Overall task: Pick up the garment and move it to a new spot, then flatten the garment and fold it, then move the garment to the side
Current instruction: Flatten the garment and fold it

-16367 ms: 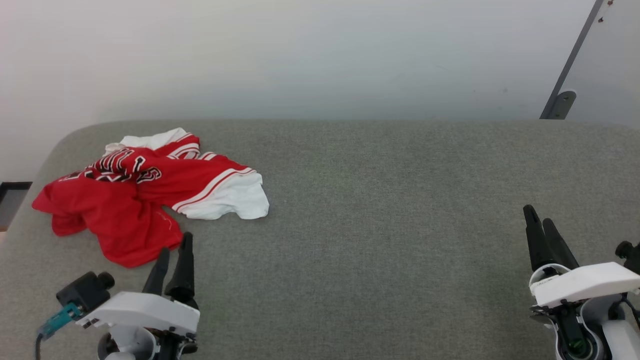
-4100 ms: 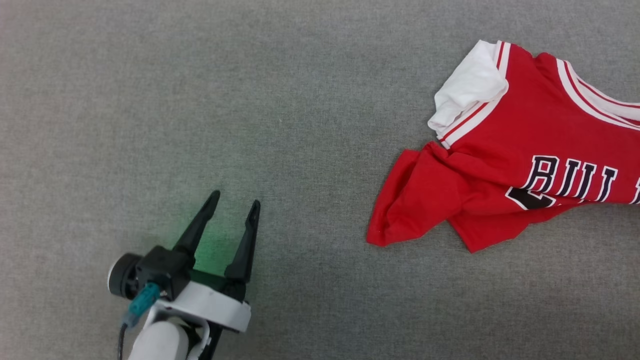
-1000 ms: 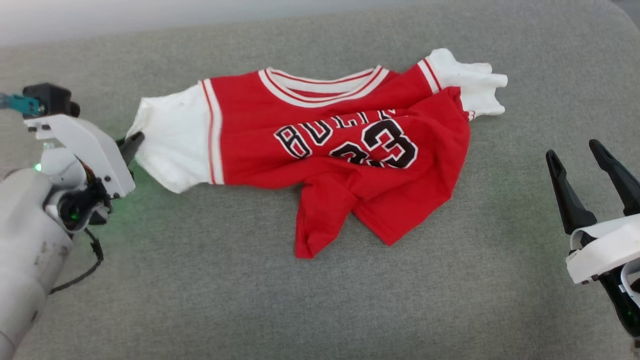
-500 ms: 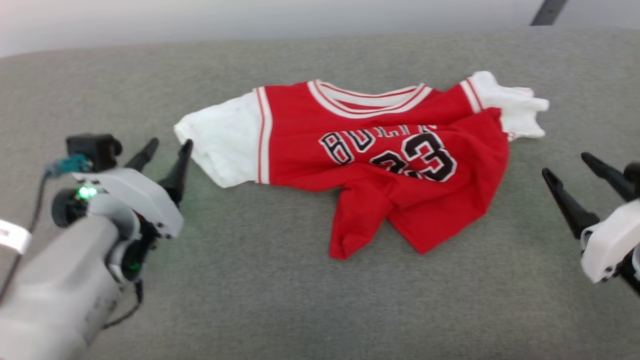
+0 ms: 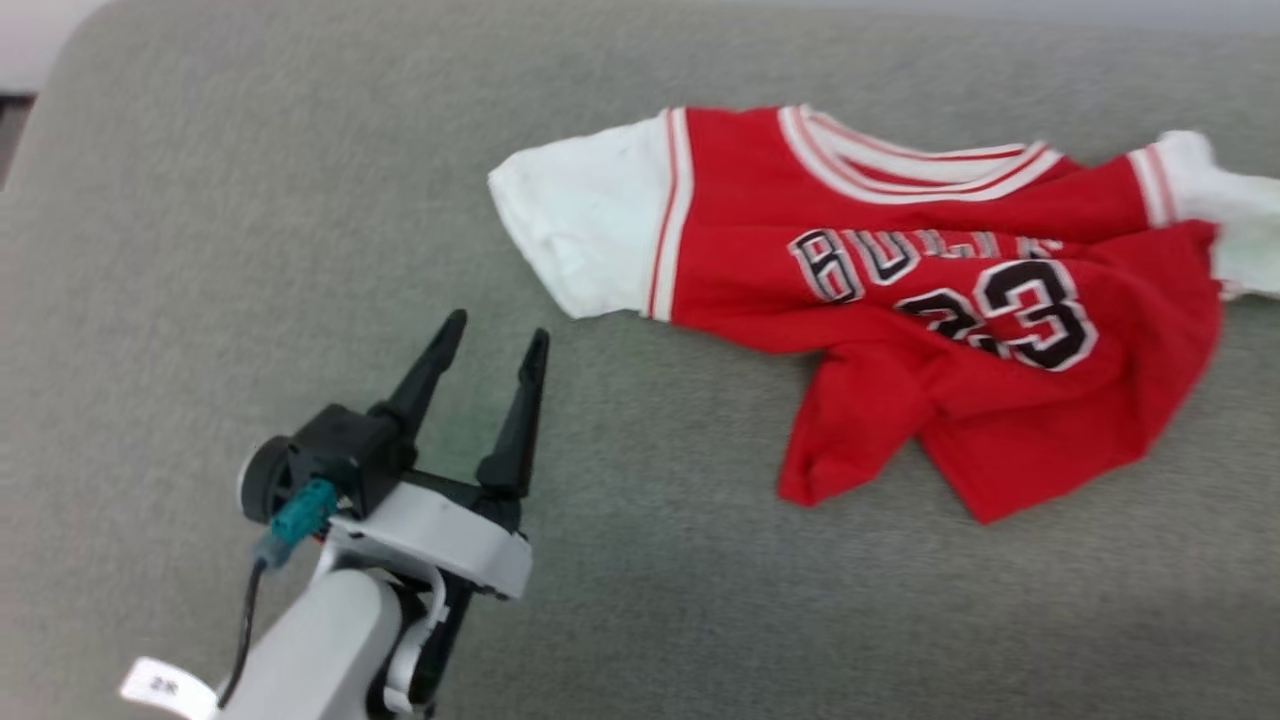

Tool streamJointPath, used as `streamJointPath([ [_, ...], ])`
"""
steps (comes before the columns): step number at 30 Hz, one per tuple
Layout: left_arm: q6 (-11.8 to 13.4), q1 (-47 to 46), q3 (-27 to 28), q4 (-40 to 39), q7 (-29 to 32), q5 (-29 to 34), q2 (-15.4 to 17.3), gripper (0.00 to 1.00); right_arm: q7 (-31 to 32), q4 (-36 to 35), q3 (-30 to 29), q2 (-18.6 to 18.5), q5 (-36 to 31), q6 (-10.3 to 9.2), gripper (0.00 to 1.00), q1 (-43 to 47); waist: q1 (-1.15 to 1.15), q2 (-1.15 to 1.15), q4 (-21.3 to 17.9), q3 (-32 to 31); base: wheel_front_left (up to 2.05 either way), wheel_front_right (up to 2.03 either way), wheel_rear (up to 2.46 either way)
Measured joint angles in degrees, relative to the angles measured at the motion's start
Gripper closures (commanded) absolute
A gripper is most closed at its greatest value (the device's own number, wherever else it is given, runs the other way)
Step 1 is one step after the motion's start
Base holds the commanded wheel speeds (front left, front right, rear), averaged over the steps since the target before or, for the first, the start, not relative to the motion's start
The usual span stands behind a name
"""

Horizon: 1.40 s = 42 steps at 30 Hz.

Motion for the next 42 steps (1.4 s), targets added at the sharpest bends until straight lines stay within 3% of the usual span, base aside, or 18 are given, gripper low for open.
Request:
streamJointPath([
  [5,-3.8,2.81,4.44,-1.48,-0.01,4.2,-4.04,0.0,0.99,5.7,5.03,-3.47,1.87,0.0,0.0,-8.79,-0.01,0.0,3.4,3.4,0.0,0.0,0.0],
  [14,-9.11,3.14,9.84,-0.89,-0.01,10.09,-8.78,0.0,1.82,9.9,16.8,-4.13,4.87,0.0,0.0,-16.95,0.0,0.0,8.11,9.71,0.0,0.0,0.0],
  [25,-13.72,1.81,14.96,-0.22,0.0,14.7,-11.39,0.0,3.5,9.53,26.39,-6.43,9.03,0.0,0.0,-24.34,0.0,0.0,8.36,14.05,0.0,0.0,0.0],
  [26,-14.06,1.41,15.28,-0.18,-0.01,14.88,-11.54,0.0,3.15,9.7,26.76,-6.39,9.43,0.0,0.41,-24.75,-0.01,0.0,8.16,14.23,0.0,0.0,0.0],
  [27,-14.41,1.0,15.48,-0.04,0.0,15.22,-11.58,0.0,2.86,9.89,27.41,-6.31,9.72,0.04,0.67,-25.33,0.0,0.0,7.96,14.41,0.0,0.0,0.0],
  [28,-14.69,0.58,15.56,0.1,-0.01,15.46,-11.56,0.0,2.57,10.01,27.98,-6.03,9.83,0.07,0.88,-25.8,0.0,0.0,7.76,14.57,0.0,0.0,0.0],
  [29,-15.07,0.08,15.6,0.23,-0.01,15.62,-11.5,0.0,2.31,10.24,28.49,-5.79,9.96,0.07,1.0,-26.3,0.0,0.0,7.56,14.73,0.0,0.0,0.0],
  [33,-16.46,-3.97,15.11,0.74,-0.01,15.74,-9.64,0.0,0.46,11.63,30.21,-4.81,10.94,0.05,1.0,-27.86,0.0,0.0,6.81,15.2,0.0,0.0,0.0],
  [36,-17.01,-10.0,14.13,0.62,0.98,15.99,-6.19,0.0,-0.71,12.33,31.49,-4.25,11.89,0.07,1.0,-28.99,0.0,0.0,6.24,15.45,0.0,0.0,0.0],
  [39,-17.1,-17.65,10.95,0.52,6.02,13.8,-3.15,0.0,-1.55,12.93,32.65,-3.28,12.54,0.08,1.0,-29.99,-0.01,0.0,5.53,15.66,0.0,0.0,0.0],
  [42,-17.31,-26.24,3.27,1.4,13.73,6.21,0.0,0.0,-2.05,13.56,33.94,-2.33,12.94,0.07,1.0,-31.09,0.0,0.0,4.76,15.88,0.0,0.0,0.0],
])
